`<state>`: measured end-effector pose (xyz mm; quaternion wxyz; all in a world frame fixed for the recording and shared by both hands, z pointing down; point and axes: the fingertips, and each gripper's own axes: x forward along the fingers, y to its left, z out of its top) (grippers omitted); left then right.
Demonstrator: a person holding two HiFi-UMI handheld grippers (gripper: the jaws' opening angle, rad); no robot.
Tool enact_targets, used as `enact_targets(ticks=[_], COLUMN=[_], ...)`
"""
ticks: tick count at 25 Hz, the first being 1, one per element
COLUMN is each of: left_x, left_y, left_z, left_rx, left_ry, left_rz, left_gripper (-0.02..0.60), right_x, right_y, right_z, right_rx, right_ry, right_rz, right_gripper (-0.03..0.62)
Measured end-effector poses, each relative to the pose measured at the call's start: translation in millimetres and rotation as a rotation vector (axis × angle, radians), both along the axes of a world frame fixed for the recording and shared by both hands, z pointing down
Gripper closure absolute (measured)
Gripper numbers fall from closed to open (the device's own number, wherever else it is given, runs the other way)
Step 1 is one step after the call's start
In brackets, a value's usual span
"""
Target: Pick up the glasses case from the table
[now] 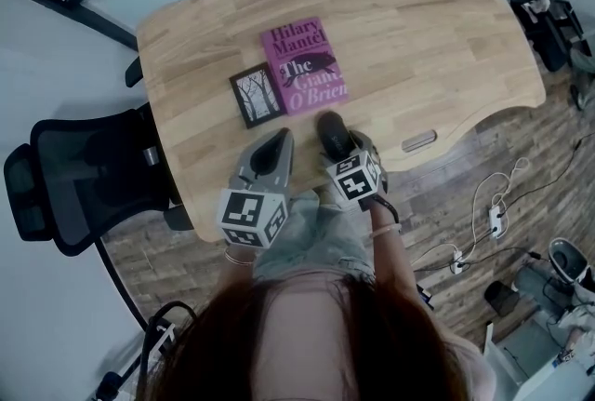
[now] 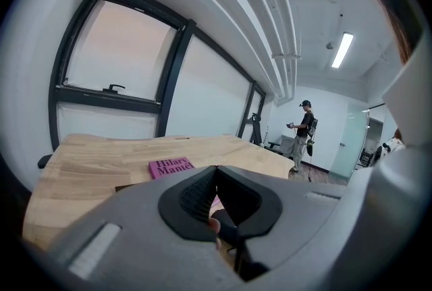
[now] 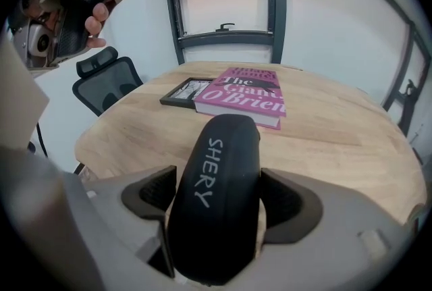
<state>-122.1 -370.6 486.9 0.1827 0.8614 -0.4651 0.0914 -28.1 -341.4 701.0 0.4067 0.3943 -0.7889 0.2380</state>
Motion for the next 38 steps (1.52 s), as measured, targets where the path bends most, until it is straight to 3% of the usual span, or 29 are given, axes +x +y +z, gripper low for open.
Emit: enact_targets(ticks=[15,24,38], left_x=[-3.1,-6.5,9.1], left_y=[5.2,13.0,39.6], left_z=[2.9,-2.2,-16.0], left_rx=[-0.01,0.002,0.039], left_ry=[0.006,0.009,-0.003], left_rz=[-0.008,-0.03,-0.049], left_gripper=[0.572,0.572,0.572], right_x=[0.2,1.6,6.5], right_y=[-1.5,1.8,17.7], right_z=[9.0,1.8,-37.2], right_rx=[-0.012,-0.007,0.044], right_ry=[0.009,-0.092,-0.177], right_rz=[-0.004,0.063,0.04], right_gripper=[0.207,0.221,0.222])
